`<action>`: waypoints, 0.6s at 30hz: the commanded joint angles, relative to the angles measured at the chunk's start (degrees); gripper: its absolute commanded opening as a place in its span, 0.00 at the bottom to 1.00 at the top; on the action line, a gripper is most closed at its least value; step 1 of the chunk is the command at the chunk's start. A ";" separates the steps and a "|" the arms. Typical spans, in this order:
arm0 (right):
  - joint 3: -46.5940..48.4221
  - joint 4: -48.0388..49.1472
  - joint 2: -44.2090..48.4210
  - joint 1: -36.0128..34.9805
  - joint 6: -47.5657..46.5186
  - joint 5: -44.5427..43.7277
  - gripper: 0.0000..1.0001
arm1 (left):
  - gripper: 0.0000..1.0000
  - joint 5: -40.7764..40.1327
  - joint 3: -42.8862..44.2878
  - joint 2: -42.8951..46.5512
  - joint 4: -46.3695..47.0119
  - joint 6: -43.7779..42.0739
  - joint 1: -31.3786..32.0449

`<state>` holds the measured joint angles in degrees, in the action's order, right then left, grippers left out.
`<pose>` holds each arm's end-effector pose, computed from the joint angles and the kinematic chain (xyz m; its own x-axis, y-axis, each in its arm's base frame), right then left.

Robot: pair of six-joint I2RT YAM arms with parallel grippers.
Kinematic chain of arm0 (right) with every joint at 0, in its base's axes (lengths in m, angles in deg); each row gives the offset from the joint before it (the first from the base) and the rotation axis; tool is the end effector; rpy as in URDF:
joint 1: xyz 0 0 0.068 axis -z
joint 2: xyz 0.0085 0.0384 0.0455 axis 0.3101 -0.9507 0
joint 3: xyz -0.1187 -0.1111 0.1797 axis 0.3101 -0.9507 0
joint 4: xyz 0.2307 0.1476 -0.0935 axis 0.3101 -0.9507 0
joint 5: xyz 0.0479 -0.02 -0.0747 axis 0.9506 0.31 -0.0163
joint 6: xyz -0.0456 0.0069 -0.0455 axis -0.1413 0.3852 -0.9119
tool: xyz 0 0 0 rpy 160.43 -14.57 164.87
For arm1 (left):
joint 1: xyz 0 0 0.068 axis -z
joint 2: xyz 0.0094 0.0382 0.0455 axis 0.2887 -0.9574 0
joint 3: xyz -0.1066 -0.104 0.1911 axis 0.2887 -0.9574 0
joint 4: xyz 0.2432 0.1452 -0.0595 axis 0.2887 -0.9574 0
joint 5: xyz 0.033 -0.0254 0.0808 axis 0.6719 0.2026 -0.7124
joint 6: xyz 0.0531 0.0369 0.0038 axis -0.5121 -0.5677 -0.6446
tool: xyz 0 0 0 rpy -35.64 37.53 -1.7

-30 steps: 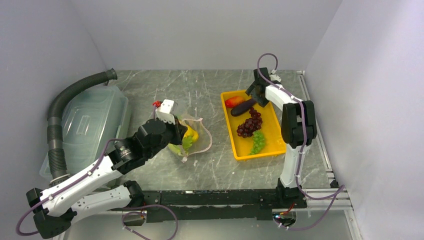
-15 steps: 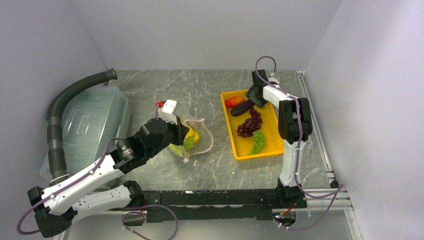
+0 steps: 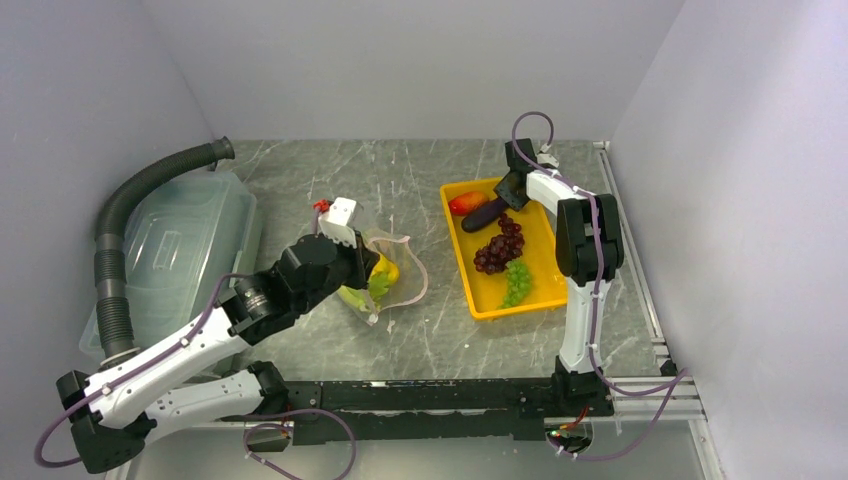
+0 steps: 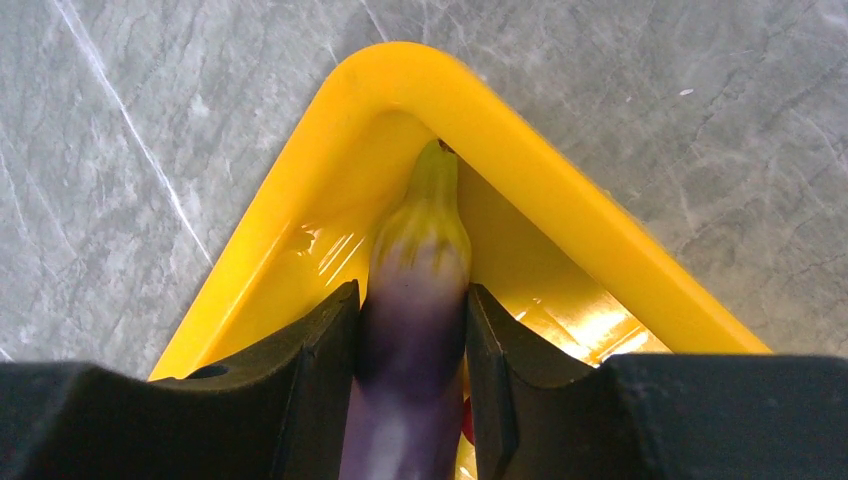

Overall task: Place the food in the zip-top bag and seal the zipper
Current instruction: Pick up the fake vegetable from the bin.

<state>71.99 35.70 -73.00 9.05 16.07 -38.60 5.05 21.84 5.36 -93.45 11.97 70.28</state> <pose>0.4767 0.0628 0.1065 -0.5222 0.6857 -0.5070 0.6339 0.7098 0.3070 0.1648 -0.1961 0.3191 -0.4701 -0.1107 -0.8757 0.4191 0.8451 -0.3319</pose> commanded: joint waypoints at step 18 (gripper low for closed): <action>-8.65 8.57 13.62 0.60 0.00 -0.92 0.00 | 0.00 -0.20 2.83 1.03 2.82 -0.23 0.12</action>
<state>64.67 39.81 -66.46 9.42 16.11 -37.25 5.05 21.95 5.28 -93.54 11.82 70.28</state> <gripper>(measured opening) 0.428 0.011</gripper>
